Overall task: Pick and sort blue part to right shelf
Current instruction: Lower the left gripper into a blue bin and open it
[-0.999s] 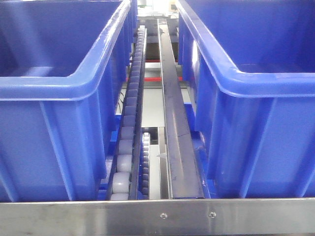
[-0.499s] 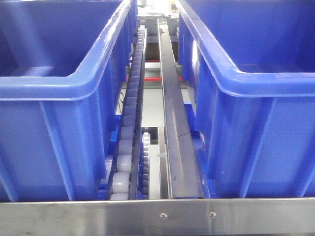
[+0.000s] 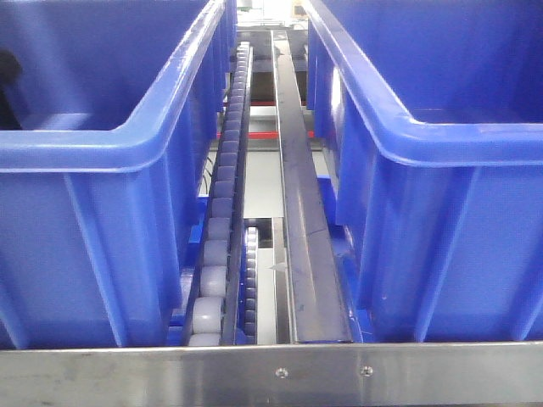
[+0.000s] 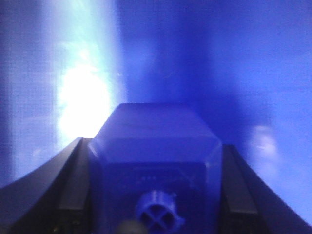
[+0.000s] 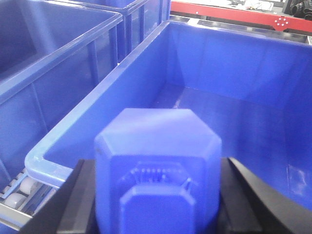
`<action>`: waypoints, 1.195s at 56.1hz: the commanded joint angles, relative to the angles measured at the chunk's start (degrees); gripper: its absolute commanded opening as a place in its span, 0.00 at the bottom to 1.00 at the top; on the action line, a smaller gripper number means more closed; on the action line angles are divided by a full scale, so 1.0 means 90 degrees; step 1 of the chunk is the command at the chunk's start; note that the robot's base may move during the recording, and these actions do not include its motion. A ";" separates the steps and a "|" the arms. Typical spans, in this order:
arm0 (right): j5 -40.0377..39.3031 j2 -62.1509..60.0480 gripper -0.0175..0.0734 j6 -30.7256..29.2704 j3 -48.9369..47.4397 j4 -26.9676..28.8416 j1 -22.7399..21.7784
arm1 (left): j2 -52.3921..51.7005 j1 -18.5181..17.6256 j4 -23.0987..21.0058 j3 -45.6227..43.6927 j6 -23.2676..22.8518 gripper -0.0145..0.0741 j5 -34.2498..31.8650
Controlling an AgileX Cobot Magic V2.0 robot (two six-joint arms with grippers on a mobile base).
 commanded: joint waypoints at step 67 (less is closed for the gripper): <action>-0.0037 0.0767 0.33 0.0752 -0.0538 0.0014 -0.0014 | -0.6521 0.0008 -0.0001 0.2288 -0.0001 0.30 -0.0337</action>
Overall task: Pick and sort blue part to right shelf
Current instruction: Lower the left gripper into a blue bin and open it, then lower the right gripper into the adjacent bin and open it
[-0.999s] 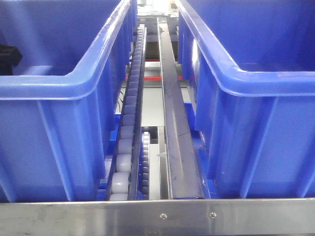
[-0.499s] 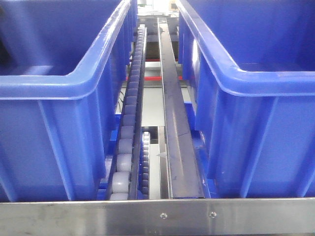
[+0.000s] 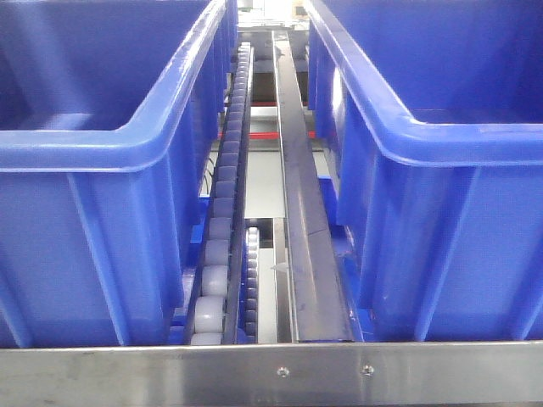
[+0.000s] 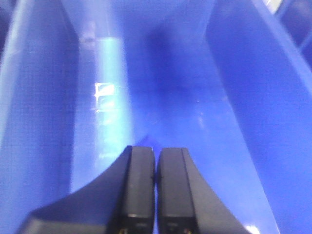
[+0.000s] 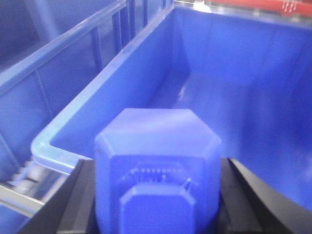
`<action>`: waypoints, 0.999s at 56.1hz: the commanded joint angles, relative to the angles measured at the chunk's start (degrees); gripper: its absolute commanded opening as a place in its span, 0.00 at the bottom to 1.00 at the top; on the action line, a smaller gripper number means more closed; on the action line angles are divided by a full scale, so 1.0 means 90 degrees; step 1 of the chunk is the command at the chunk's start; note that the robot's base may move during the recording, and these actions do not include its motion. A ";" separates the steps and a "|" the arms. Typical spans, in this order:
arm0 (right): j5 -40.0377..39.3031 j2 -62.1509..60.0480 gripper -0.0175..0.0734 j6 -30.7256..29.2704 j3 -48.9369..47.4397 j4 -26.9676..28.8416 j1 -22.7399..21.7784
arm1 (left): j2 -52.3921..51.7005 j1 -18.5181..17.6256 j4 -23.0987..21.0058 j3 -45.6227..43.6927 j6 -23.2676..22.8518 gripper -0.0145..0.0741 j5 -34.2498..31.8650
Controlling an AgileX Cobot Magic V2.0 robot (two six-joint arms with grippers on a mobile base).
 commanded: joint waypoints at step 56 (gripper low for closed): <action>0.1768 1.0107 0.33 0.1881 -0.5642 -0.2275 -0.0033 | -0.1470 0.0008 0.0139 0.0607 -0.0001 0.30 -0.0073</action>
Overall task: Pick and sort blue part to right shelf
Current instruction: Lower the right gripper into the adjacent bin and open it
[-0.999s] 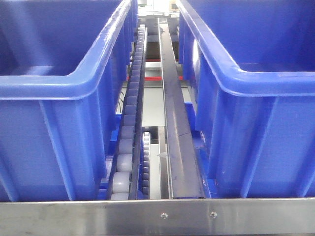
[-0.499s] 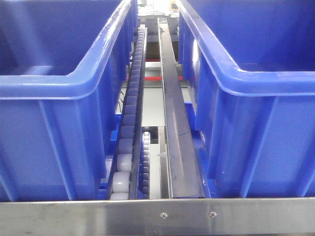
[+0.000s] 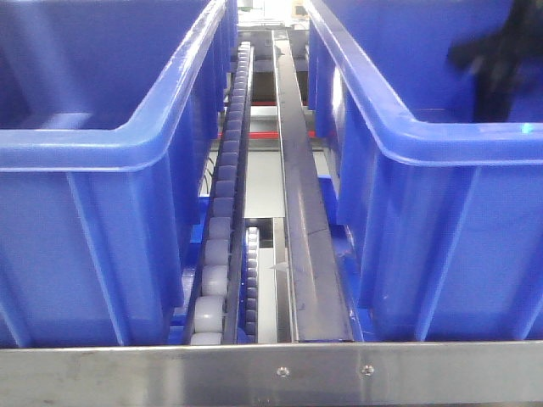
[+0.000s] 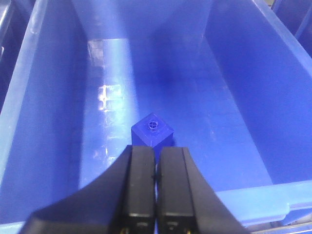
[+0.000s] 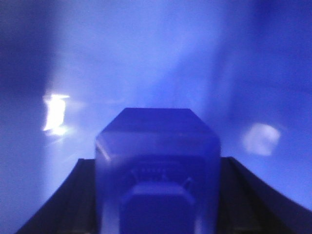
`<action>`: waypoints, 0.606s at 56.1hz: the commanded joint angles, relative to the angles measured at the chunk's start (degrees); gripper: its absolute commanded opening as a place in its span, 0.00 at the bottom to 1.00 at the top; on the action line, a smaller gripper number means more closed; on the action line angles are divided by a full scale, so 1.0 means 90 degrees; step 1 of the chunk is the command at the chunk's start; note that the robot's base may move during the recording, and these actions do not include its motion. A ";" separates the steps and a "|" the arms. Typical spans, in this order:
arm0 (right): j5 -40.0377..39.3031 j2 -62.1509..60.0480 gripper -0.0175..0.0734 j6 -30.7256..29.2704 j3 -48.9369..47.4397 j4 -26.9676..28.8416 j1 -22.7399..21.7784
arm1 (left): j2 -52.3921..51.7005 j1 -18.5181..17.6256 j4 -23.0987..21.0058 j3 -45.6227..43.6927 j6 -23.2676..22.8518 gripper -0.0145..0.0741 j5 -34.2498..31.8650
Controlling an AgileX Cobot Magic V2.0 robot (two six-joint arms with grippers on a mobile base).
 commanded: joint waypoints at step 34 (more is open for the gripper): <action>-0.0305 -0.0892 0.80 -0.0052 -0.0337 -0.0289 -0.0021 | 0.0043 0.0008 -0.0022 -0.0162 -0.0001 0.30 -0.0114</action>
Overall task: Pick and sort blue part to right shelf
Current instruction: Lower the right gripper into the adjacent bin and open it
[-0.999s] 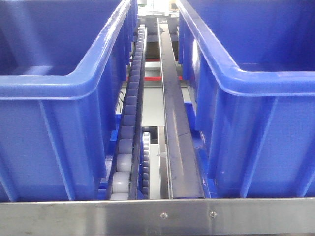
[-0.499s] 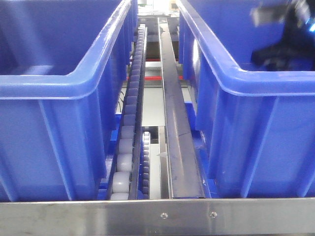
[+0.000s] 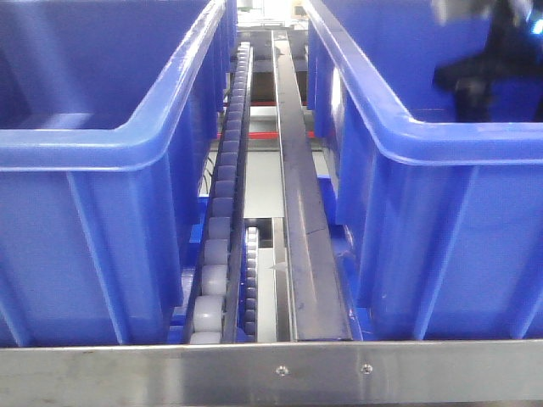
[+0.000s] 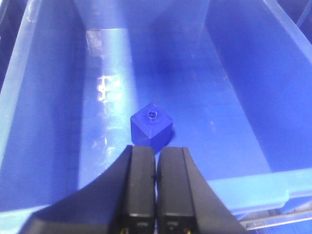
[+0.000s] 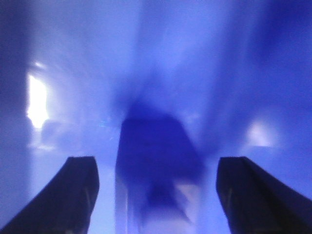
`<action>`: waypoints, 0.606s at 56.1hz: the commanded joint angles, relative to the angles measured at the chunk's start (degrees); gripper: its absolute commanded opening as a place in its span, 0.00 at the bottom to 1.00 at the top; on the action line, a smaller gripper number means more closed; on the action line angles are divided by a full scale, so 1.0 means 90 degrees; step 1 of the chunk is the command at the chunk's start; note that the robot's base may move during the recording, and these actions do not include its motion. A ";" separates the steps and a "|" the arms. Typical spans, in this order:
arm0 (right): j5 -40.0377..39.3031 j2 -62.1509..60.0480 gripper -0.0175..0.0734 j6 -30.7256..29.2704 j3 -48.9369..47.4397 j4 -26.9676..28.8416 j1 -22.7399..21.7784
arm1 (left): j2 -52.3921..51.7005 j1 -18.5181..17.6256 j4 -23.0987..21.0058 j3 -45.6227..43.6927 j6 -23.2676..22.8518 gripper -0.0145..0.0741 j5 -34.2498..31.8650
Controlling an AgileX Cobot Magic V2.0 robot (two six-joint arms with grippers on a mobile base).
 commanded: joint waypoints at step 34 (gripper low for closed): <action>-0.2451 -0.6793 0.24 -0.0067 0.4071 -0.0148 -0.0021 | -0.1307 0.0008 0.0602 -0.0162 -0.0013 0.30 -0.0025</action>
